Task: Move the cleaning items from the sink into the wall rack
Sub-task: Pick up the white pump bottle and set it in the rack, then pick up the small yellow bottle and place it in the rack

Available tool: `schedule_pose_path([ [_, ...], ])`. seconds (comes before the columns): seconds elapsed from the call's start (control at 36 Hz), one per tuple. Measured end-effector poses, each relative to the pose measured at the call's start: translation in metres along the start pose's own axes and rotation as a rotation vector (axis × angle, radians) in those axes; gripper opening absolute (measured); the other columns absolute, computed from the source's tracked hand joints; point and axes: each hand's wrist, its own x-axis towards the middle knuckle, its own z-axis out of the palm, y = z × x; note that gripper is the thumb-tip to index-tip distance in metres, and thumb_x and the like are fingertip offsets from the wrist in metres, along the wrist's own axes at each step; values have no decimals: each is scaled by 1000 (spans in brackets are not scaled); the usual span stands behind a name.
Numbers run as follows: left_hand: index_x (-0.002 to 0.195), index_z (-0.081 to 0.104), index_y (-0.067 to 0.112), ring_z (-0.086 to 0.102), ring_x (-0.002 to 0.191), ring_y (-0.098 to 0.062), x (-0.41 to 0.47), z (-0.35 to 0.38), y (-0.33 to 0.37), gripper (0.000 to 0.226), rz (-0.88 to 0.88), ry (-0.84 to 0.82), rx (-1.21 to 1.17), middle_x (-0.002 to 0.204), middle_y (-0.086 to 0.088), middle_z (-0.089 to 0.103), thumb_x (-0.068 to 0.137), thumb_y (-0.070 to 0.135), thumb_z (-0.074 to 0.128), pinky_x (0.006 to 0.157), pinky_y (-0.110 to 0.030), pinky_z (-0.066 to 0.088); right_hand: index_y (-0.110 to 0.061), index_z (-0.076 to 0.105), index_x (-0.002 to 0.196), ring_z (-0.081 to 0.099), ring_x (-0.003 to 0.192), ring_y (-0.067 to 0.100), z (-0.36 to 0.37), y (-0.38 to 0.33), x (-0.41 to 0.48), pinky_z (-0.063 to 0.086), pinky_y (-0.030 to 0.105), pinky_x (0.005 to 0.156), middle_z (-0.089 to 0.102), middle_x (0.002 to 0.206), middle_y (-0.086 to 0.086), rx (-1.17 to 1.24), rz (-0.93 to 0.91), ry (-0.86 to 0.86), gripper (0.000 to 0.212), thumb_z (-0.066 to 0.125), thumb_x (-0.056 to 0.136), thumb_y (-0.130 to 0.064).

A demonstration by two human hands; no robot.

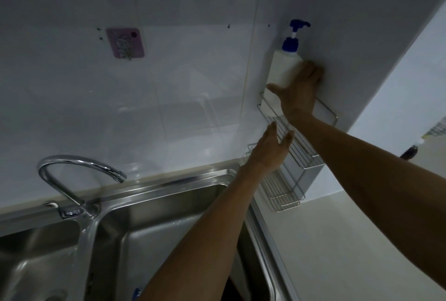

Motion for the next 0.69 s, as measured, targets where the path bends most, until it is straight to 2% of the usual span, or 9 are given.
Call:
schedule_pose_path([
  [0.17, 165, 5, 25, 22, 158, -30, -16, -15, 3, 81, 21, -10, 65, 174, -2, 10, 101, 69, 28, 126, -56, 21, -1, 26, 150, 37, 137, 35, -5, -1, -4, 40, 44, 111, 33, 149, 23, 63, 48, -53, 122, 82, 63, -65],
  [0.28, 165, 3, 29, 12, 160, -24, -42, -43, -10, 77, 50, -5, 152, 174, 2, 4, 102, 67, 25, 127, -57, 13, 0, 10, 157, 23, 148, 33, -21, -16, -19, 22, 38, 119, 19, 160, 21, 208, 126, -72, 125, 65, 74, -77],
  [0.33, 165, 3, 30, 10, 160, -22, -61, -59, -21, 76, 42, 31, 233, 174, 3, 5, 102, 68, 23, 127, -58, 7, -2, 17, 156, 30, 144, 30, -33, -29, -36, 26, 32, 114, 28, 158, 17, 246, 96, 18, 114, 56, 80, -77],
  [0.39, 165, 7, 29, 13, 160, -23, -86, -74, -37, 76, 19, 94, 325, 174, 2, 9, 102, 69, 21, 125, -58, 7, -3, 30, 151, 40, 137, 27, -42, -45, -66, 28, 25, 113, 40, 151, 13, 232, -34, 134, 92, 49, 90, -69],
  [0.44, 164, 15, 26, 21, 158, -24, -117, -84, -59, 76, -13, 162, 409, 172, -1, 17, 102, 69, 21, 124, -56, 13, -7, 44, 141, 51, 126, 21, -44, -59, -107, 44, 30, 107, 51, 139, 8, 302, -166, 174, 67, 54, 94, -54],
  [0.53, 160, 28, 22, 33, 152, -27, -175, -91, -105, 73, -91, 226, 494, 167, -5, 33, 103, 66, 25, 121, -54, 24, -13, 51, 130, 57, 106, 12, -31, -71, -189, 51, 27, 88, 58, 121, 0, 409, -282, -56, 47, 63, 93, -39],
  [0.58, 158, 33, 20, 36, 150, -28, -217, -89, -142, 72, -165, 227, 567, 164, -7, 38, 103, 65, 26, 121, -54, 28, -13, 52, 126, 61, 97, 13, -13, -67, -248, 53, 32, 80, 62, 112, -2, 416, -328, -270, 41, 65, 92, -33],
  [0.64, 159, 32, 19, 36, 151, -28, -255, -84, -180, 72, -253, 183, 636, 165, -7, 36, 103, 64, 27, 121, -55, 27, -15, 52, 123, 64, 94, 17, 9, -57, -306, 55, 39, 76, 64, 107, -3, 368, -335, -484, 37, 65, 92, -31],
  [0.69, 160, 30, 18, 33, 152, -27, -287, -77, -214, 72, -338, 132, 656, 167, -7, 32, 103, 63, 29, 122, -53, 25, -19, 50, 123, 66, 96, 20, 30, -44, -356, 55, 37, 77, 64, 109, -4, 292, -285, -683, 37, 65, 91, -33],
])
